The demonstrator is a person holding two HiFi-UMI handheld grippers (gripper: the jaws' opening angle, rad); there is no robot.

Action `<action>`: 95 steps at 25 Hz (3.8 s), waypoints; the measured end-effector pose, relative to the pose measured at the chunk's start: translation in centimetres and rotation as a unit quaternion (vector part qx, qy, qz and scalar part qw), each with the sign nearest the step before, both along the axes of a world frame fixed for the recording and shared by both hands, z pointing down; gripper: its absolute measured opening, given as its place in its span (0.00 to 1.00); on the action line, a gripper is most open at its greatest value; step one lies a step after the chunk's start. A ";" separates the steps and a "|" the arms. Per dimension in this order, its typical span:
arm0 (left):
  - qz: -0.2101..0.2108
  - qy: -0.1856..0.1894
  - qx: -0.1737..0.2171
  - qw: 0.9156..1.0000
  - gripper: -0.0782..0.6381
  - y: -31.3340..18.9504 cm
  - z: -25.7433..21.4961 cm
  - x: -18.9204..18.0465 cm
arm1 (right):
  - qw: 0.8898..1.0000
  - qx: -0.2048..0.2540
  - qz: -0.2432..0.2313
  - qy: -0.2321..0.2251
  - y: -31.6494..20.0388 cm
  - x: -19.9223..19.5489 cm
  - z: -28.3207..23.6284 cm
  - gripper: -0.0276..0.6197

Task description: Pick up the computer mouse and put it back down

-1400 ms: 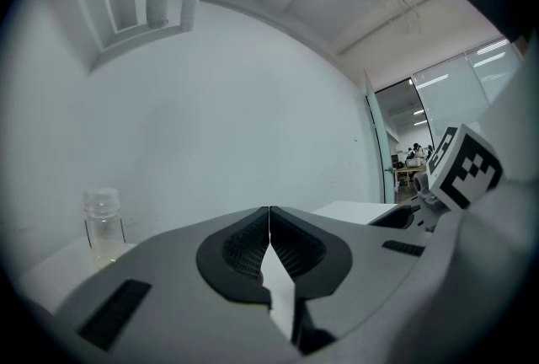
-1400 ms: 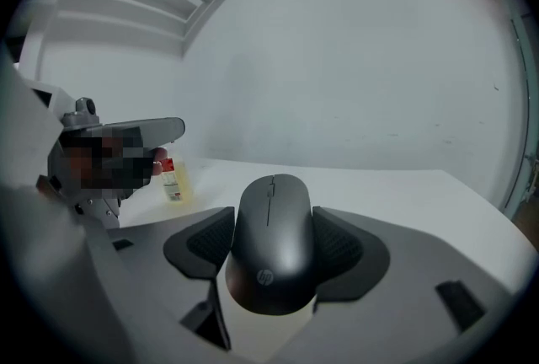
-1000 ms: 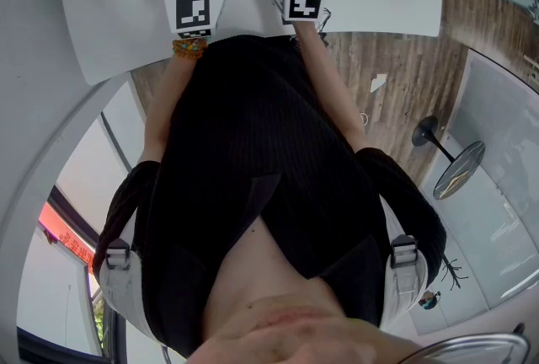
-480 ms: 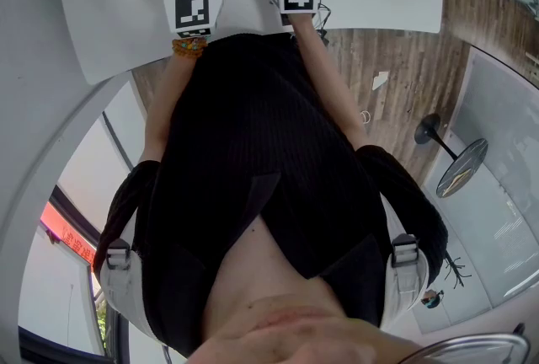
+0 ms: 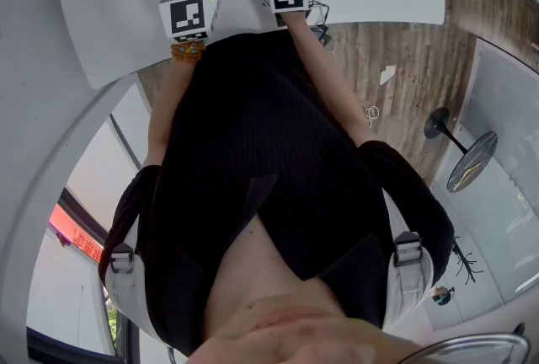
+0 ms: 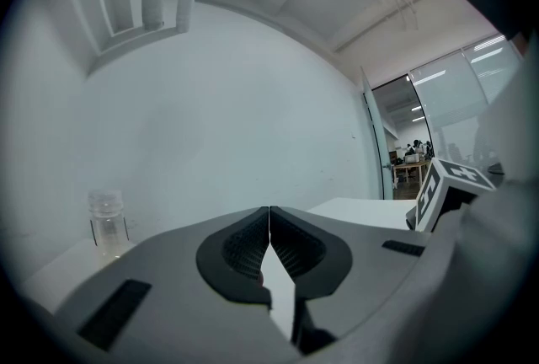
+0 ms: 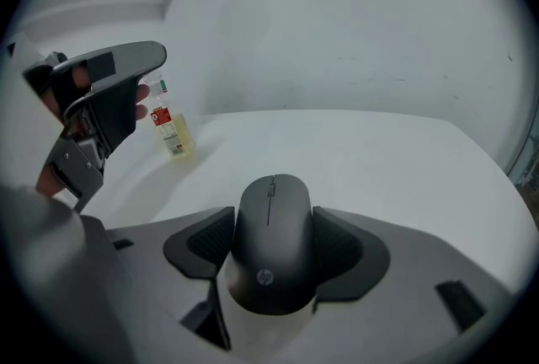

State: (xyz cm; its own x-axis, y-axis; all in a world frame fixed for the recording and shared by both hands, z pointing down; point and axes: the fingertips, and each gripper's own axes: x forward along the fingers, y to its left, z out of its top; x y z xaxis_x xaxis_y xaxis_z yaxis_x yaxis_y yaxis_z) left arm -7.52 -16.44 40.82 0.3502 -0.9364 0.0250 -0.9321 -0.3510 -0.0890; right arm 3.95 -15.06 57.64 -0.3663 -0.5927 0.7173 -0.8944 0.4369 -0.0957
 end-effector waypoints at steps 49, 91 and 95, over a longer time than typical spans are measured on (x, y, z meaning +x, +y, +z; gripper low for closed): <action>0.003 0.001 -0.018 1.000 0.13 0.6 1.2 -0.5 | 0.999 -0.032 0.007 0.021 1.4 -0.7 2.9 0.48; 0.007 0.012 -0.015 1.000 0.13 0.5 0.8 -0.6 | 0.998 0.044 -0.009 0.037 0.6 -1.0 0.9 0.49; 0.007 0.013 -0.014 1.000 0.13 0.5 0.9 -0.7 | 0.995 0.097 0.004 0.027 -0.3 -0.9 -1.3 0.49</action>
State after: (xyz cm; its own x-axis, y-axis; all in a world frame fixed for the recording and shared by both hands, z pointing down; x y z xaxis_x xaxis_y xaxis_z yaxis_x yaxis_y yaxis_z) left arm -8.20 -15.91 41.74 0.3644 -0.9303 0.0422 -0.9288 -0.3664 -0.0551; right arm 3.10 -15.31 56.29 -0.3251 -0.7247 0.6076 -0.8993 0.4356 0.0384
